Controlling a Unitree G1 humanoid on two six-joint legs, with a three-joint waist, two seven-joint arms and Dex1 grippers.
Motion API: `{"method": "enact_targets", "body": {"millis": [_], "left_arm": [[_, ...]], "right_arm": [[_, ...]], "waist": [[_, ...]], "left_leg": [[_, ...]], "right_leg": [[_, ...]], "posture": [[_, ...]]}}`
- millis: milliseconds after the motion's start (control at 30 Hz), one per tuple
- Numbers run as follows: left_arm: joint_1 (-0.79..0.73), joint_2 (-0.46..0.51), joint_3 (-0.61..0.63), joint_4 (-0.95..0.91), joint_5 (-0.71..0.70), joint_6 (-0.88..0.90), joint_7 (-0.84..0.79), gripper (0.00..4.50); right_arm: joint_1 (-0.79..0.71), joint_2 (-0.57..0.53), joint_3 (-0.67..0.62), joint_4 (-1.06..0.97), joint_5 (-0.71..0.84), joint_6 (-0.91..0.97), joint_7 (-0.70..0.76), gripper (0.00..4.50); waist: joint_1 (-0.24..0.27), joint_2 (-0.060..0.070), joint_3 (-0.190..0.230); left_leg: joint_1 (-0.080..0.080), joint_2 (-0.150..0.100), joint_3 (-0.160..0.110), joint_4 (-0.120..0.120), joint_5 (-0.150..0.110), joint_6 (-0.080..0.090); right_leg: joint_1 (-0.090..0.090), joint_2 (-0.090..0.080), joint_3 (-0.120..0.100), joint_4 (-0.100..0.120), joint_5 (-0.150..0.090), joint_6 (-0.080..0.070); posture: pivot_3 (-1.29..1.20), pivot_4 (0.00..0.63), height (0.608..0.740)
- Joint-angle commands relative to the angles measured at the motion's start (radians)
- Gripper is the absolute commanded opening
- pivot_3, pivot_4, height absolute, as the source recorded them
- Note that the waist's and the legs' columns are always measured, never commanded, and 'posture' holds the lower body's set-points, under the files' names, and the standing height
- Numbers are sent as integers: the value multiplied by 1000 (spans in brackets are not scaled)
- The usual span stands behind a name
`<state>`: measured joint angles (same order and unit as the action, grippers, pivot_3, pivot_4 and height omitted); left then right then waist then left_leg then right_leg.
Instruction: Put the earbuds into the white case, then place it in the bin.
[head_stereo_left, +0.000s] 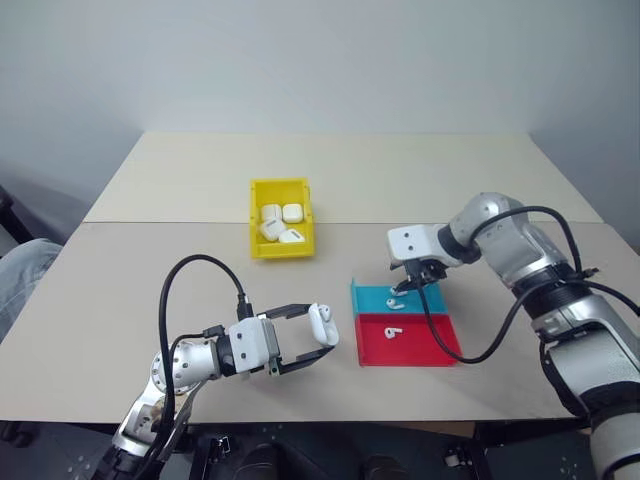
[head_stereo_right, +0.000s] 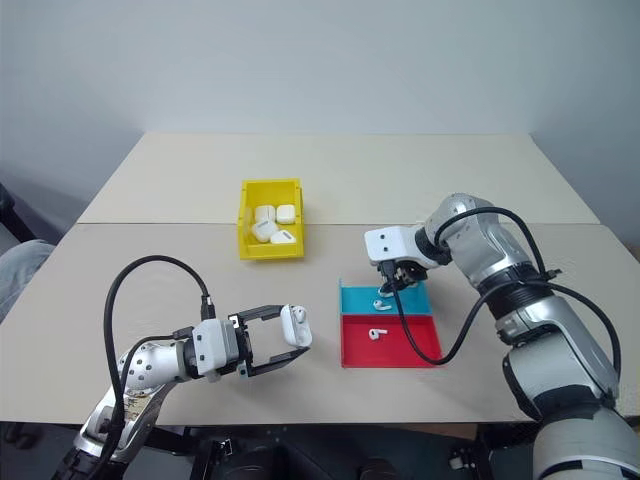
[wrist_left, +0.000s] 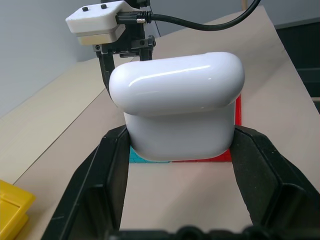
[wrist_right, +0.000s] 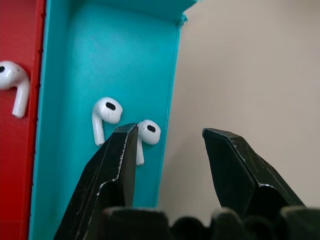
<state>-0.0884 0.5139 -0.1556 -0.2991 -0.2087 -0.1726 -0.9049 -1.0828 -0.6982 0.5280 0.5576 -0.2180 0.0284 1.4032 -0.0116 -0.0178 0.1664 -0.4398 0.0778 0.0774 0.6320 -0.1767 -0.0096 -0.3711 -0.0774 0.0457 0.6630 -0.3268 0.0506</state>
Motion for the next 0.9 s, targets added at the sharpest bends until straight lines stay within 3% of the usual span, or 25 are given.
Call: {"method": "enact_targets", "body": {"millis": [33,733,867,900], "left_arm": [[9,-1,4,-48,2,-22,18,2740],[19,2,-3,-42,20,-41,25,2740],[23,2,-5,-42,21,-42,26,2740],[23,2,-5,-40,20,-43,25,2740]], "right_arm": [[-27,8,-10,36,-26,-50,15,2512],[-47,83,-17,156,-100,-86,4,2512],[-45,88,-18,162,-105,-88,-1,1666],[-45,90,-17,163,-108,-88,-4,1666]], "waist": [[0,0,0],[-1,0,0],[-1,0,0],[-1,0,0]], "left_leg": [[0,0,0,0,0,0],[0,0,1,0,0,0],[0,1,1,0,0,-1],[0,1,1,1,0,-1]], "right_leg": [[0,0,0,0,0,0],[0,0,0,1,0,0],[0,0,0,1,0,0],[0,0,0,1,0,0]], "posture": [[0,150,740],[0,150,740],[0,150,740],[0,150,740]]}}
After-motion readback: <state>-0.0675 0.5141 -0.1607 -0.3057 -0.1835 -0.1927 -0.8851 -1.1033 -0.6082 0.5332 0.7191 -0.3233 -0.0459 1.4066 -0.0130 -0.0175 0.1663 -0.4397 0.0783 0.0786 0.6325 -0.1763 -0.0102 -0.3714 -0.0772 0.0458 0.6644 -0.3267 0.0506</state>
